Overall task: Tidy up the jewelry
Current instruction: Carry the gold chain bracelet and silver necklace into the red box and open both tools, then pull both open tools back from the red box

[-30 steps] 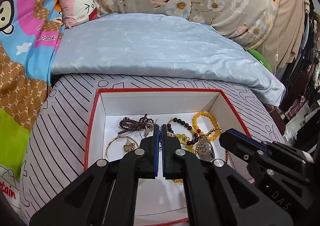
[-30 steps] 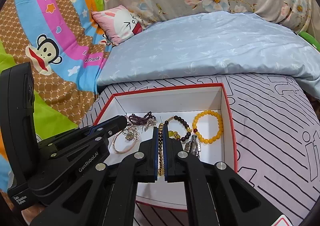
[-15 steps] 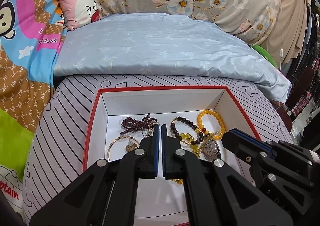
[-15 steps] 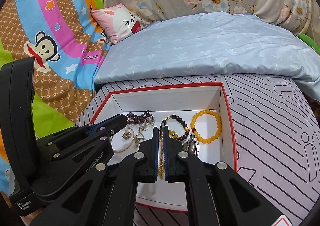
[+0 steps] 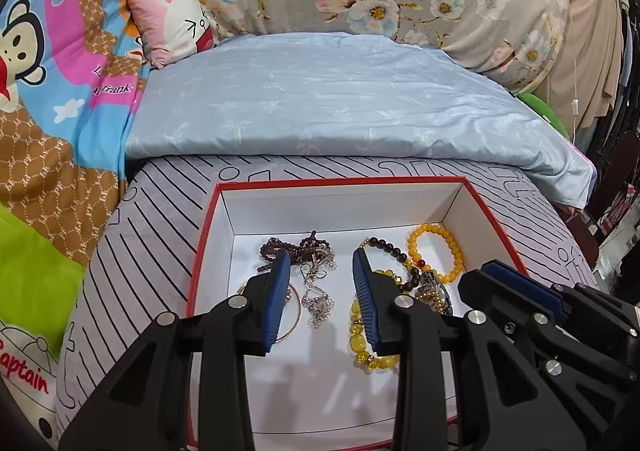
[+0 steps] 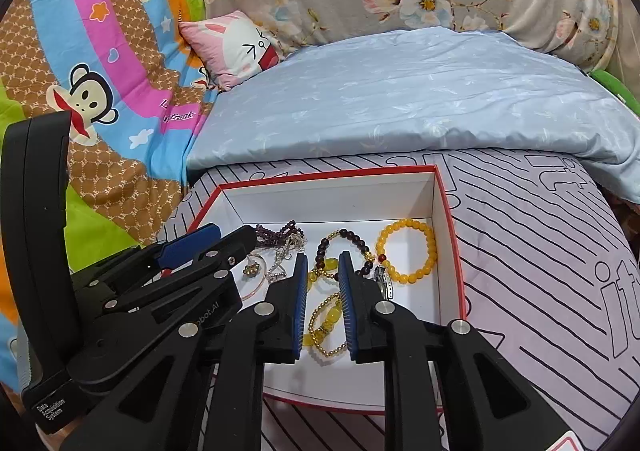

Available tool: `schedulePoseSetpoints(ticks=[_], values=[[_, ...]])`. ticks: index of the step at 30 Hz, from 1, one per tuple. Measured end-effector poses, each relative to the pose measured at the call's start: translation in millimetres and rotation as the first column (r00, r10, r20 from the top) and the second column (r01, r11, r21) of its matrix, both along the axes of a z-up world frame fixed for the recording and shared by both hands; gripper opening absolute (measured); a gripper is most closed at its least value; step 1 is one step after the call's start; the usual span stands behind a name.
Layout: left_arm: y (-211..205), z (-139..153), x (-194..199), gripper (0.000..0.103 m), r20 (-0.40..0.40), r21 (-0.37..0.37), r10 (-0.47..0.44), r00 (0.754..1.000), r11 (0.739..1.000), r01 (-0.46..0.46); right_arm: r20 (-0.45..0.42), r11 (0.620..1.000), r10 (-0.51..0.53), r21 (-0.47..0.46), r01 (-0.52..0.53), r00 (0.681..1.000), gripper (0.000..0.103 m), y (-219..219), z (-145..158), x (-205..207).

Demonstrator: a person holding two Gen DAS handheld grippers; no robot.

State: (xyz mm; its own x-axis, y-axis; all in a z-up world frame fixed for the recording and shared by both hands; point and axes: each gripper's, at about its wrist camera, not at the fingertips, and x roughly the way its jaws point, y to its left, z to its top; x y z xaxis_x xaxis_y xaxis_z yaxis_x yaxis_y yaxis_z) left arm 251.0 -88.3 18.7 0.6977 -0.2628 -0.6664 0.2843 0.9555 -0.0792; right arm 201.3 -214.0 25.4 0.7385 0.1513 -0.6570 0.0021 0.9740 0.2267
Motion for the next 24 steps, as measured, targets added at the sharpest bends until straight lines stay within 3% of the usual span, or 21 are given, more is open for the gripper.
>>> schedulePoseSetpoints(ticks=[4, 9, 14, 19, 24], values=[[0.6, 2.7, -3.8, 0.033, 0.0, 0.007, 0.008, 1.0, 1.0, -0.008, 0.009, 0.999, -0.013, -0.036, 0.013, 1.0, 0.023, 3.3, 4.8, -5.1], [6.2, 6.5, -13.0, 0.038, 0.009, 0.015, 0.024, 1.0, 1.0, -0.024, 0.023, 0.998, -0.032, -0.046, 0.033, 0.999, 0.039, 0.3, 11.0, -17.0], [8.5, 8.4, -25.0, 0.043, 0.004, 0.016, 0.028, 1.0, 0.999, -0.028, 0.032, 0.998, -0.039, -0.053, 0.041, 0.999, 0.04, 1.7, 16.8, -28.9], [12.9, 11.4, -35.4, 0.061, -0.006, 0.01, 0.032, 0.999, 0.999, -0.032, 0.03, 0.998, -0.048, -0.048, 0.05, 0.998, 0.044, -0.2, 19.0, -40.0], [18.4, 13.5, -45.7, 0.062, -0.021, -0.012, 0.02, 1.0, 1.0, -0.02, 0.036, 0.998, -0.053, -0.044, 0.055, 0.998, 0.051, 0.3, 21.6, -51.3]])
